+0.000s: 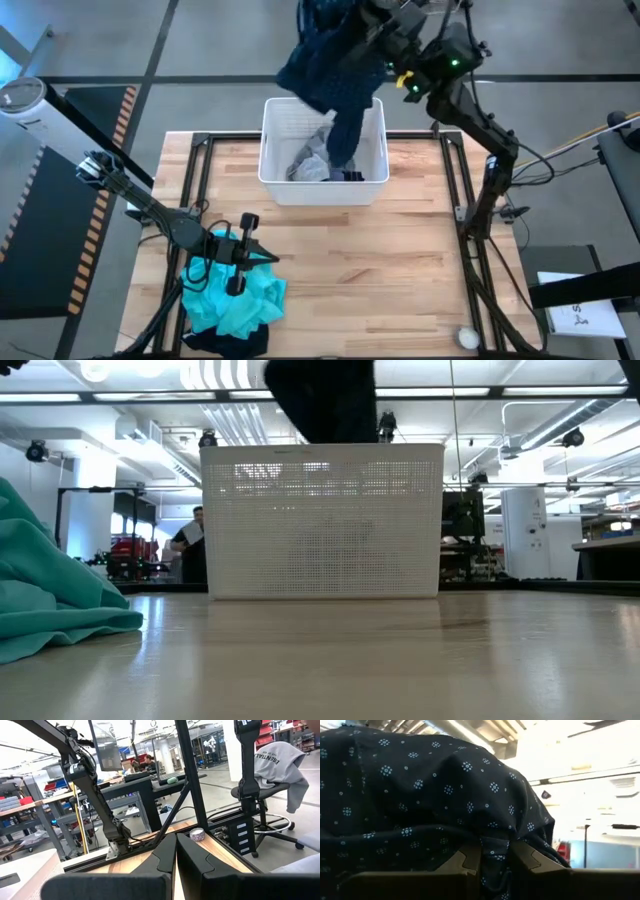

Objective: Sort clothes
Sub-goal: Put the blue shirt into the white laundry bin, then put the light blue shorts into the white laundry bin

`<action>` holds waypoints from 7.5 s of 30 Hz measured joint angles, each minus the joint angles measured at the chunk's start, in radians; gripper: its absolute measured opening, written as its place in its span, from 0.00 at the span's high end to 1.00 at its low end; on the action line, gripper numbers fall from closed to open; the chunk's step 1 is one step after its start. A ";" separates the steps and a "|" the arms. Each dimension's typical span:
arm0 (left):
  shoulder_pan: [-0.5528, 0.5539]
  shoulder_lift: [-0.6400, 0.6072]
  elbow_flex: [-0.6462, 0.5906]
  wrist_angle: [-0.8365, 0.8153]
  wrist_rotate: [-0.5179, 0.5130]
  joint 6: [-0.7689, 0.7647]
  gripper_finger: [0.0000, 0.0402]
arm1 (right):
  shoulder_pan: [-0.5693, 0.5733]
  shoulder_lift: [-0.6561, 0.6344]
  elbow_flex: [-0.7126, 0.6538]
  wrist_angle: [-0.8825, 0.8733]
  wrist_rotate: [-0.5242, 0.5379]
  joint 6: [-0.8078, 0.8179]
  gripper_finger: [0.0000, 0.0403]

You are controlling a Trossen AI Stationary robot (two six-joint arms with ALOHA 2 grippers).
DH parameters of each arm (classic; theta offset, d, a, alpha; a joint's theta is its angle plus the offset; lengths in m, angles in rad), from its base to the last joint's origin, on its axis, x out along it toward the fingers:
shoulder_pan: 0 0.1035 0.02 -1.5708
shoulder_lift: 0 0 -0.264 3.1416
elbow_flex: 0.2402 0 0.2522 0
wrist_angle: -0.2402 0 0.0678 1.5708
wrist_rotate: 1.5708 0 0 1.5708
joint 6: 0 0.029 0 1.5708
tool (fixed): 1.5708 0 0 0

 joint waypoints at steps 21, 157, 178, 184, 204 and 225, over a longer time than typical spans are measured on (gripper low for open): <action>0.000 0.000 0.000 0.005 0.000 -0.003 1.00 | -0.048 0.089 -0.003 -0.940 -0.228 0.103 0.92; -0.081 0.517 0.838 -1.909 0.144 -1.334 0.92 | 0.932 -0.407 -1.613 0.113 0.345 0.514 1.00; 0.036 0.432 1.402 -1.918 -0.657 -0.718 0.92 | 0.934 -0.407 -1.613 0.113 0.345 0.515 1.00; 0.175 0.432 1.449 -1.622 -0.616 -0.315 0.92 | 0.934 -0.407 -1.614 0.114 0.345 0.515 1.00; 0.839 0.444 1.354 -1.367 0.068 -0.101 0.92 | 0.934 -0.407 -1.617 0.134 0.346 0.470 1.00; 1.111 0.768 1.015 -1.051 0.456 -0.224 0.92 | 0.934 -0.397 -1.623 0.137 0.346 0.464 1.00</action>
